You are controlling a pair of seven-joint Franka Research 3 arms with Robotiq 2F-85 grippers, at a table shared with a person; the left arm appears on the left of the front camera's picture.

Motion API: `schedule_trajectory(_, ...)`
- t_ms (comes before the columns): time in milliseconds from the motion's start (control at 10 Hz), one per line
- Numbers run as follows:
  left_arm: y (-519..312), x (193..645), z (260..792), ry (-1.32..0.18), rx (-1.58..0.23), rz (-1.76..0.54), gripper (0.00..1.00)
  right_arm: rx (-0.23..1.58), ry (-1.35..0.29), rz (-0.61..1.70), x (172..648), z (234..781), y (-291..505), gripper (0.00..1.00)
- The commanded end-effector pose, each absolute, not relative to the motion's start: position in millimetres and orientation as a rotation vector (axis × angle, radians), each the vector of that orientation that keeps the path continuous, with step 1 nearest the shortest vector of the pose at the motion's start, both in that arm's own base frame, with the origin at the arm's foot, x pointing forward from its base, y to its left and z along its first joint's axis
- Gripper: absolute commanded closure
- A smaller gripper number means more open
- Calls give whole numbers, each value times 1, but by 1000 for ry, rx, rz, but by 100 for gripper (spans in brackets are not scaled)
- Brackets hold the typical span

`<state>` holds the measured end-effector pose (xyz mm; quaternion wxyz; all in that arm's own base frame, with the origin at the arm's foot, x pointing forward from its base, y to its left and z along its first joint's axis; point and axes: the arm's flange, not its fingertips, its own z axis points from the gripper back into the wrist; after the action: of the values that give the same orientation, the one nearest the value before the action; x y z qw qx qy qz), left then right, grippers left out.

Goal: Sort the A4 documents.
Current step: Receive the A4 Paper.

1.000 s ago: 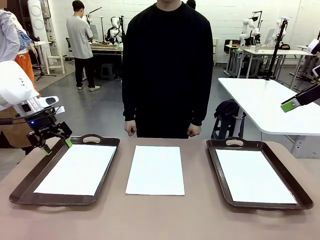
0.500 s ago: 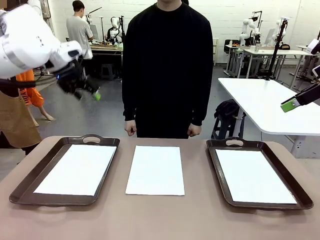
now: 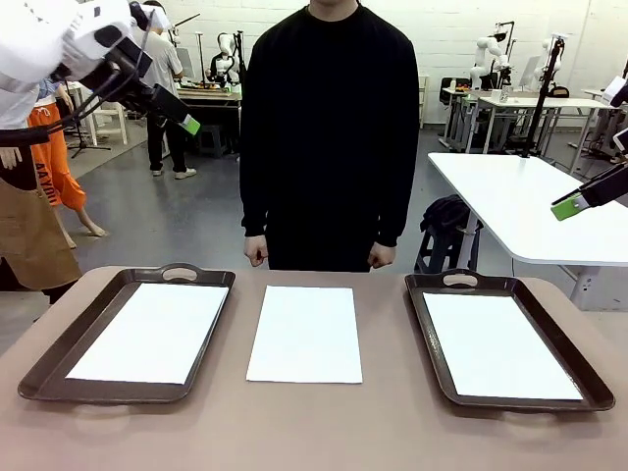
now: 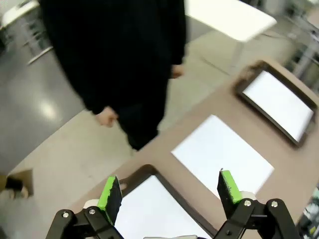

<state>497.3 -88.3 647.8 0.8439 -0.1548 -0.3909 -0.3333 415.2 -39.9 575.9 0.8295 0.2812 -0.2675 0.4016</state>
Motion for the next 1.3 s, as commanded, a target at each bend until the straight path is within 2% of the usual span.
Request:
schedule_trajectory(0,-43,483,626,-708,-504,-832,0,601,-569,856,415,575,-39,0)
schedule_trajectory(300,-4,449,641,-673,-432,-851,0,601,-569,856,415,575,-39,0)
schedule_trajectory(600,-4,430,653,-707,-376,-873,0,601,-569,856,415,575,-39,0)
schedule_trajectory(1200,-12,447,635,-653,-454,-875,0,601,-569,856,415,575,-39,0)
